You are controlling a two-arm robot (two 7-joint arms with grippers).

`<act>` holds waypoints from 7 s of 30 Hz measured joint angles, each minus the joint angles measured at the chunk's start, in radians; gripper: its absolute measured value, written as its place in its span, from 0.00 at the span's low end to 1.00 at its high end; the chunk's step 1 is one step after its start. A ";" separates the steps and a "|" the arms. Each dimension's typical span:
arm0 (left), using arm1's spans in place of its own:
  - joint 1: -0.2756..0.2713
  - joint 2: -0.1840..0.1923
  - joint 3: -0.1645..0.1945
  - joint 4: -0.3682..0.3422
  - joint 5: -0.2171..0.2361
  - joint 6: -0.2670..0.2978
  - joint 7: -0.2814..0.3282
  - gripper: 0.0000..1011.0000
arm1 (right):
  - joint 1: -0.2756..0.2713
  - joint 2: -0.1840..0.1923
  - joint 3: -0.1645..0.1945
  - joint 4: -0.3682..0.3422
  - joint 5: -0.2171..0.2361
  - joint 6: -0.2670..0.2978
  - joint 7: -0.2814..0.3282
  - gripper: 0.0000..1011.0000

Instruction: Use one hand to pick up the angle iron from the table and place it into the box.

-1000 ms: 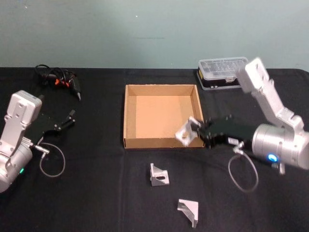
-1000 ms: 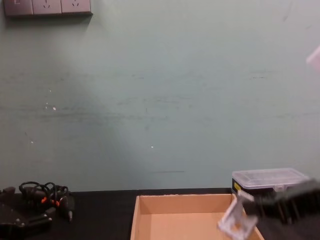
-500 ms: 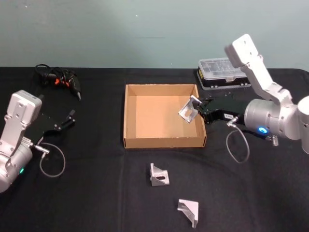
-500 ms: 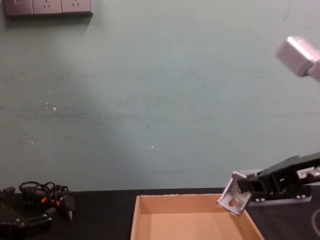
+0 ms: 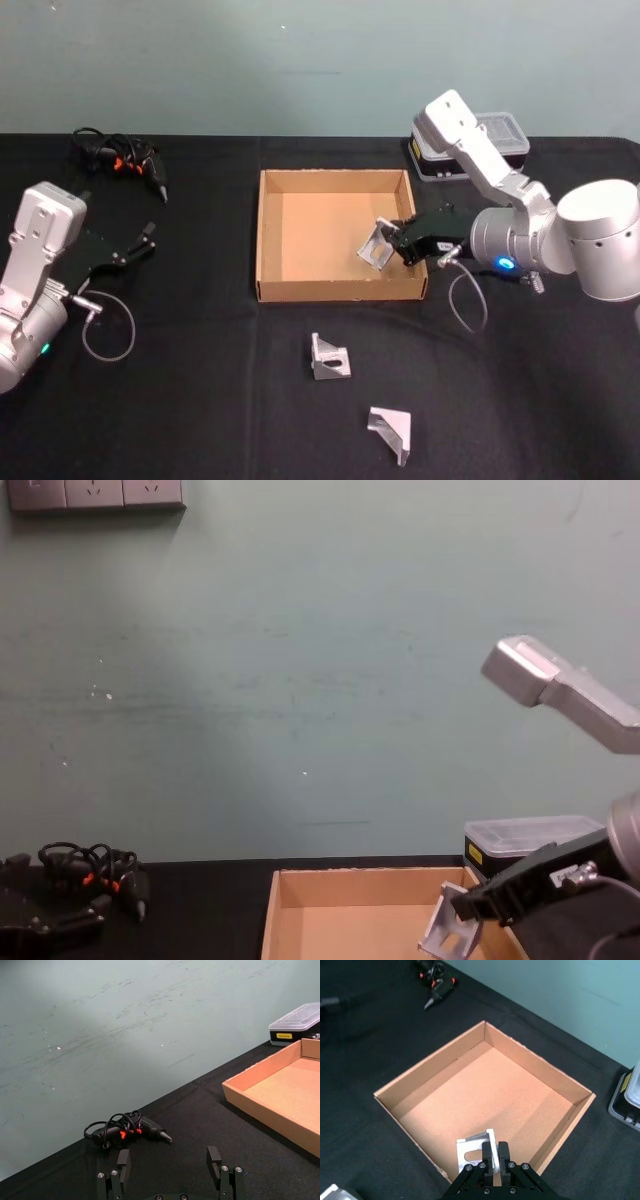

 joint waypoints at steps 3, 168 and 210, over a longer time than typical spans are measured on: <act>0.000 0.000 0.000 0.000 0.000 0.000 0.000 0.99 | 0.013 -0.010 -0.009 0.025 -0.012 0.003 0.007 0.08; 0.000 0.000 0.000 0.000 0.000 0.000 0.000 0.99 | -0.044 0.359 -0.263 -0.261 0.046 -0.127 0.483 0.97; 0.000 0.000 0.000 0.000 0.000 0.000 0.000 0.99 | -0.109 0.333 -0.058 -0.351 0.103 -0.114 0.194 0.53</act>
